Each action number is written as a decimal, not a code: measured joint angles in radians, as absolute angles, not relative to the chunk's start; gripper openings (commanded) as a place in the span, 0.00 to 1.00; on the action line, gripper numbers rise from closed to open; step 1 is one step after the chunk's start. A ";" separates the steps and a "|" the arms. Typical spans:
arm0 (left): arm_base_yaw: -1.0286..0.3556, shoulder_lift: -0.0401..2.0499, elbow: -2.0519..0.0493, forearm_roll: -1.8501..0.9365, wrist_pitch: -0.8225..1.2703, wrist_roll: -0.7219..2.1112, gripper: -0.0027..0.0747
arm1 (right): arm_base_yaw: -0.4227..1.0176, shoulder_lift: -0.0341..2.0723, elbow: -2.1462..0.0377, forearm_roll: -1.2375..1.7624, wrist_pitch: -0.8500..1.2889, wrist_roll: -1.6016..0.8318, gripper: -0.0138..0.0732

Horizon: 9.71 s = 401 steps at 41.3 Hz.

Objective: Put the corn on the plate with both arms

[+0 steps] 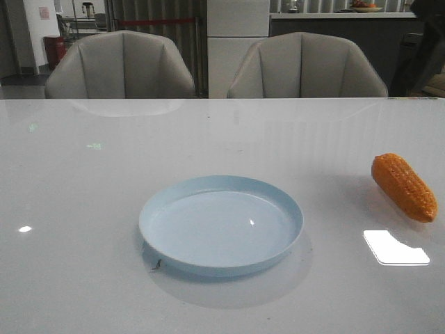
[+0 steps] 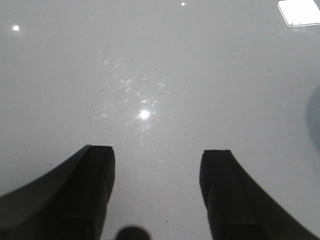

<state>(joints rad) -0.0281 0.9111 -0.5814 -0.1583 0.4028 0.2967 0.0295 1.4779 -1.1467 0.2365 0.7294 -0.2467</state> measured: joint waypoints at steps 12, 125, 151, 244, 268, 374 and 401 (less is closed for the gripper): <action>-0.028 0.911 -0.581 -0.158 0.406 0.297 0.59 | 0.030 1.750 -1.307 0.216 0.759 -0.246 0.83; -0.028 0.911 -0.581 -0.163 0.454 0.297 0.59 | 0.520 2.036 -1.631 0.268 1.007 -0.294 0.24; -0.028 0.911 -0.581 -0.163 0.454 0.297 0.59 | 0.520 2.135 -1.634 0.347 1.011 -0.294 0.83; -0.026 0.911 -0.581 -0.163 0.339 0.297 0.59 | -0.219 0.810 -0.546 0.282 0.706 -0.291 0.84; -0.026 0.911 -0.581 -0.163 0.331 0.297 0.28 | -0.219 0.810 -0.542 0.289 0.689 -0.293 0.84; -0.051 -0.005 0.006 -0.163 0.050 0.297 0.15 | -0.219 0.810 -0.542 0.291 0.689 -0.293 0.84; -0.051 -0.005 0.006 -0.163 0.050 0.297 0.15 | -0.219 0.810 -0.542 0.291 0.689 -0.293 0.84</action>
